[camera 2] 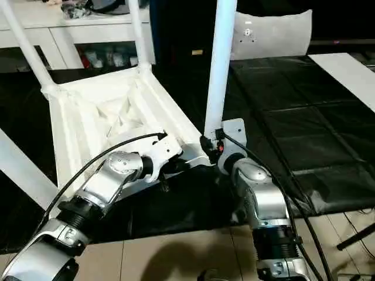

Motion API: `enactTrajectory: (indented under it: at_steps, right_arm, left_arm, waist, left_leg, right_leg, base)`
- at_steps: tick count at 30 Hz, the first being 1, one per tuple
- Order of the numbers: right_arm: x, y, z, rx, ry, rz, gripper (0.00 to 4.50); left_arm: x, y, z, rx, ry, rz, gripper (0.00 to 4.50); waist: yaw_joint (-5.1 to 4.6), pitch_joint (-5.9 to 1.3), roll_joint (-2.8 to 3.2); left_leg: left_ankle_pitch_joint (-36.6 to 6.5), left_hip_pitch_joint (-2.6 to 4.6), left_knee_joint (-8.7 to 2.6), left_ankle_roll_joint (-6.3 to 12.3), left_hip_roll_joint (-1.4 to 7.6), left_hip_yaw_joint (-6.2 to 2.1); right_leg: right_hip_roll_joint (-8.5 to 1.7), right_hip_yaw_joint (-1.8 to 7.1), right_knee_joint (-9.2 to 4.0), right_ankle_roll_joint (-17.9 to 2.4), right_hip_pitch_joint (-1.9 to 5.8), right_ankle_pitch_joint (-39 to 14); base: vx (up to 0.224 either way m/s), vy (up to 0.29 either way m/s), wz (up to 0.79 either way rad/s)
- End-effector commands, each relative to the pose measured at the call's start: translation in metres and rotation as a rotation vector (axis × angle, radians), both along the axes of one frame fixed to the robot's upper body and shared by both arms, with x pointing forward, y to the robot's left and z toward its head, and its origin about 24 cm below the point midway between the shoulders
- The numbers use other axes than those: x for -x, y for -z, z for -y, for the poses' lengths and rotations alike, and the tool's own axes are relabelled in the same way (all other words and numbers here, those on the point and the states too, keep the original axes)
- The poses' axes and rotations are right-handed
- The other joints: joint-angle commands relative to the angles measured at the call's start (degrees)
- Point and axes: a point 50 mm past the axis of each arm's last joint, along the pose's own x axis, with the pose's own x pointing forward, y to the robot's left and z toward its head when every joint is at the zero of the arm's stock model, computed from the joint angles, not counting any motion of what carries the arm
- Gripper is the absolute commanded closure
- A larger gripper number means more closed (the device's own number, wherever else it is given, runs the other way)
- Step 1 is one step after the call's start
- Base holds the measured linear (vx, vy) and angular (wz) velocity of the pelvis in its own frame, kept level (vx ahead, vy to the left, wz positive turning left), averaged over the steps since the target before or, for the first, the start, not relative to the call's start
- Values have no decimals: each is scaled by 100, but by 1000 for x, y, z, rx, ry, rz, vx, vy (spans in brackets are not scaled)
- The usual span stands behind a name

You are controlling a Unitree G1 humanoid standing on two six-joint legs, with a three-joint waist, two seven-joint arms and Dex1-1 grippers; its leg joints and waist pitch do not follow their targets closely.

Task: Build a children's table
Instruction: Rotate leg to tighten

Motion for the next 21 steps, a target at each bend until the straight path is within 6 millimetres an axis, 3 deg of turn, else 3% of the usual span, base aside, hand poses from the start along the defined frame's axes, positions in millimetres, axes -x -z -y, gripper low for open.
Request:
enactTrajectory:
  at_steps: [1,3,6,11,15,21]
  right_arm:
    - [0,-2,-3,-11,-32,0,177]
    - [5,-5,3,-4,-82,24,153]
    - [10,-6,7,-11,-145,36,124]
    - [21,-8,19,13,-300,46,79]
    - [37,-13,32,34,-494,26,42]
    - [55,-13,43,68,-725,-57,1]
  left_arm:
    - [6,-15,22,41,125,66,450]
    - [3,-13,13,22,119,73,450]
    - [2,-11,5,4,120,77,450]
    - [2,-7,-9,-42,186,87,450]
    - [8,-4,-21,-79,318,72,450]
    - [19,-4,-33,-120,549,44,450]
  waist:
    - [89,-438,-70]
    - [199,-430,-59]
    - [273,-417,-48]
    - [345,-374,-63]
    - [403,-372,-65]
    - [465,-384,-56]
  left_leg:
    - [-504,-115,-324,665,-23,87]
    - [-419,-86,-327,736,-7,106]
    - [-431,-81,-342,745,11,100]
    - [-849,-56,-378,604,11,114]
    - [-952,-39,-384,570,16,114]
    - [-877,-32,-381,607,37,111]
  right_leg:
    - [-207,213,-358,-1091,468,-1304]
    - [-205,230,-341,-1174,459,-1123]
    - [-207,235,-317,-1204,464,-1054]
    - [-216,238,-395,-980,455,-1708]
    - [-210,250,-423,-845,448,-1937]
    - [-210,257,-381,-1030,443,-1653]
  base:
    - [0,0,0]
    - [0,0,0]
    - [0,0,0]
    - [0,0,0]
    - [0,0,0]
    - [0,0,0]
